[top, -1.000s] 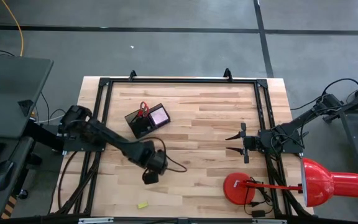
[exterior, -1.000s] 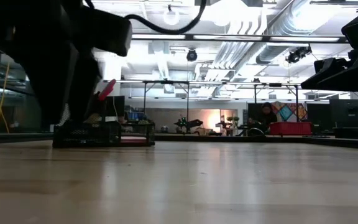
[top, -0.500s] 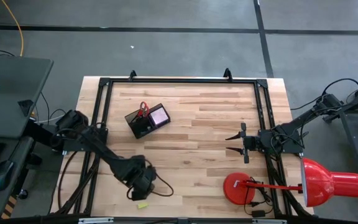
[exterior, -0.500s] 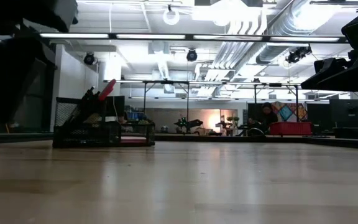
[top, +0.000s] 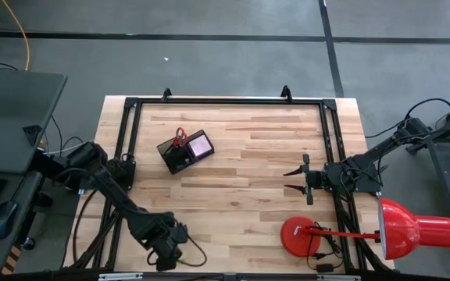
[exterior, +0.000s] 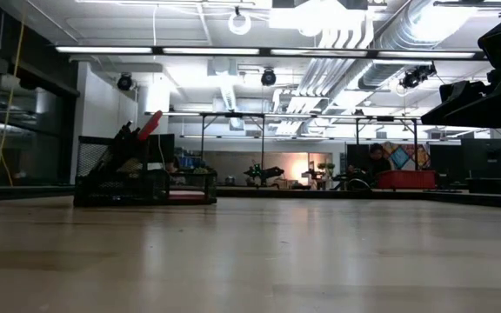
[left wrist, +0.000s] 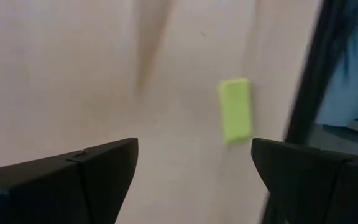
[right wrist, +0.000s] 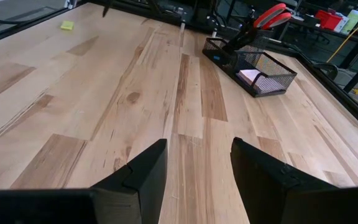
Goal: Pick and place office supplies into organizer
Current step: Put the eraser into the desk organizer
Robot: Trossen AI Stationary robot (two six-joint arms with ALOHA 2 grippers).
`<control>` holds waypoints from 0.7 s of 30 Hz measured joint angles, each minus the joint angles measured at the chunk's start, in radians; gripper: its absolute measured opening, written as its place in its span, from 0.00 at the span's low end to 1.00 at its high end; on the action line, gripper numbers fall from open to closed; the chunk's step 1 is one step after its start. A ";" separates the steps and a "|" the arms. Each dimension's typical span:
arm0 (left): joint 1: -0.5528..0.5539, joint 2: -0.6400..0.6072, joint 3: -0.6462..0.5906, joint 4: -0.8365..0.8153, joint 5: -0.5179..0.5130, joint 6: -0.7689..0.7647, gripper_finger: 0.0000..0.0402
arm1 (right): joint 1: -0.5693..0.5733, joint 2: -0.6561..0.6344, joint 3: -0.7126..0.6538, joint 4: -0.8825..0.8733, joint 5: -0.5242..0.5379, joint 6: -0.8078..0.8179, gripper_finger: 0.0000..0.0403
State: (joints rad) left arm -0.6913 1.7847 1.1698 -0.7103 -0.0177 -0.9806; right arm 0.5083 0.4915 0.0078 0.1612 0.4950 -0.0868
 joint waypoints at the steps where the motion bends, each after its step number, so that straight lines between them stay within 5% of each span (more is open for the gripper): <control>1: -0.007 0.000 0.000 0.011 0.003 -0.020 0.76 | 0.000 0.000 0.000 0.000 0.000 0.000 0.42; 21: -0.043 0.072 0.001 0.160 -0.050 -0.169 0.75 | 0.000 0.000 0.000 -0.007 0.000 0.000 0.42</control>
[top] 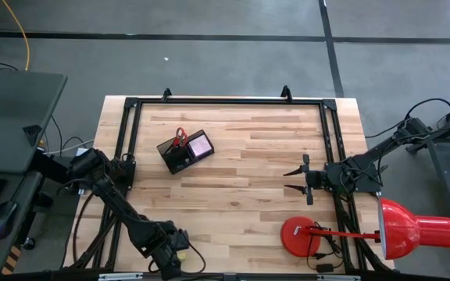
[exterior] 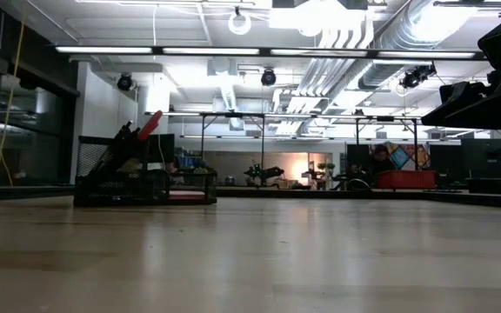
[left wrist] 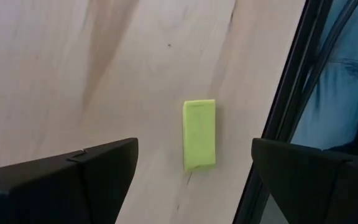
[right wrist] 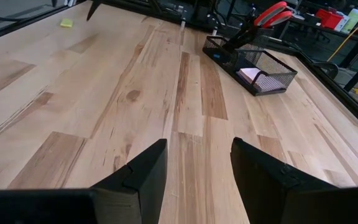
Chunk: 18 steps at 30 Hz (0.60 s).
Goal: Pick and place office supplies into organizer
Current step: Put the eraser into the desk organizer
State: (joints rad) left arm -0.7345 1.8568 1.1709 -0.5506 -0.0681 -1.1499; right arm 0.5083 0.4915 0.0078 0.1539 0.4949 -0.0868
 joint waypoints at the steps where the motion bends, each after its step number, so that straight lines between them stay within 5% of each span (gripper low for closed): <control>1: 0.000 0.000 0.000 -0.001 0.000 0.000 0.76 | 0.000 0.000 0.000 0.000 0.000 0.000 0.42; 18: 0.000 0.045 -0.001 0.002 0.007 -0.006 0.73 | 0.000 0.000 0.000 -0.002 0.000 0.000 0.42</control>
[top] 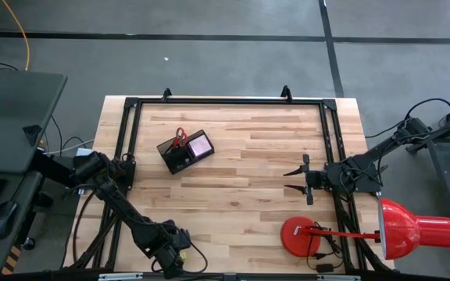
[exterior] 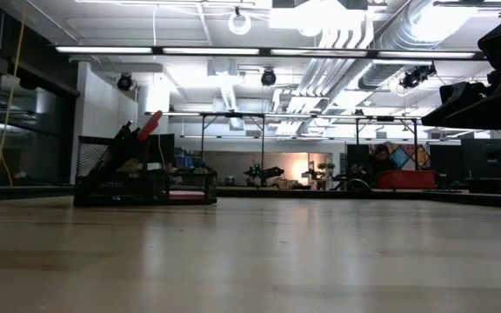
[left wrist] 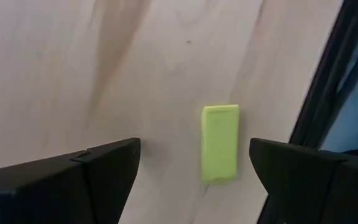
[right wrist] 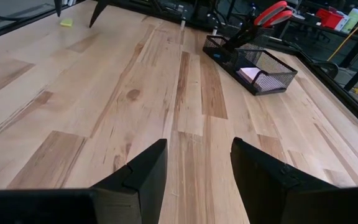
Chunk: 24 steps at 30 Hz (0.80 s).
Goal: Pick and place office supplies into organizer
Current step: Put the eraser into the desk organizer
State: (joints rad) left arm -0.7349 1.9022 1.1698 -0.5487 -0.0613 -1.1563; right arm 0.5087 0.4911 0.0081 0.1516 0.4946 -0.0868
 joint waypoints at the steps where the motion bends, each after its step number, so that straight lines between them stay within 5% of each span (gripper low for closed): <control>1: 0.000 0.000 0.000 0.008 0.000 0.000 0.73 | 0.000 0.000 0.000 0.000 0.000 0.000 0.42; 24: -0.019 0.038 0.005 0.022 -0.037 0.028 0.72 | 0.000 0.000 0.000 -0.006 0.000 0.000 0.42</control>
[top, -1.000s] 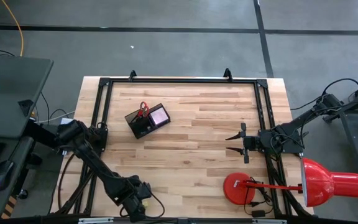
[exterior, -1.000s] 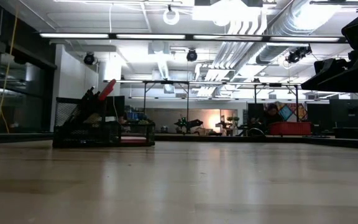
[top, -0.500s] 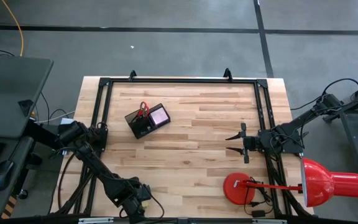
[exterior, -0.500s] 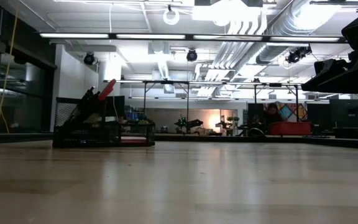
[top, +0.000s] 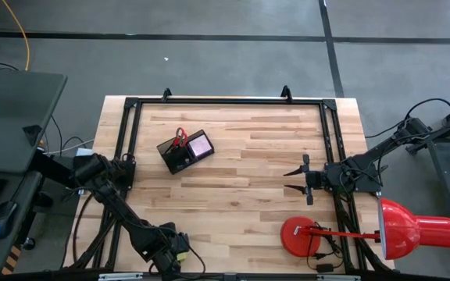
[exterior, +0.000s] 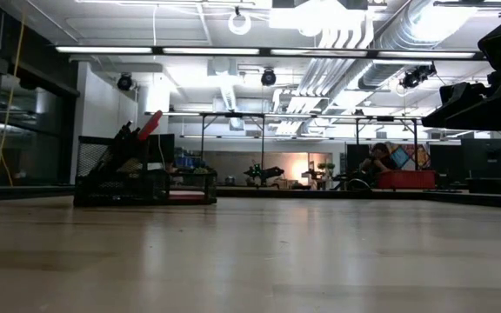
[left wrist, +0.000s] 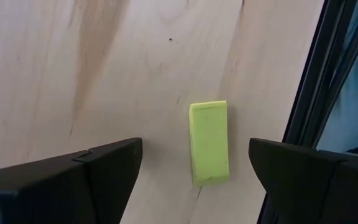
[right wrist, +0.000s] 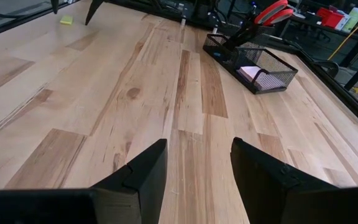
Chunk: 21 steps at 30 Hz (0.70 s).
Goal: Pick and place office supplies into organizer
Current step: Put the eraser into the desk organizer
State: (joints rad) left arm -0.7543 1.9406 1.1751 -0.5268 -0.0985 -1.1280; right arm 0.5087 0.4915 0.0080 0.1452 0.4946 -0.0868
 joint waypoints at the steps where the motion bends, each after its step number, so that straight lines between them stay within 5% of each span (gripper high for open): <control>1: 0.000 0.004 0.000 -0.002 -0.006 0.005 0.71 | 0.000 0.000 0.000 0.000 0.000 0.000 0.42; 21: -0.013 0.028 -0.004 -0.024 -0.217 0.088 0.56 | 0.000 0.000 0.000 0.000 0.000 0.000 0.42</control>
State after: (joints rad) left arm -0.7670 1.9682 1.1713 -0.5509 -0.3157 -1.0397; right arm 0.5085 0.4913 0.0078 0.1450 0.4946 -0.0868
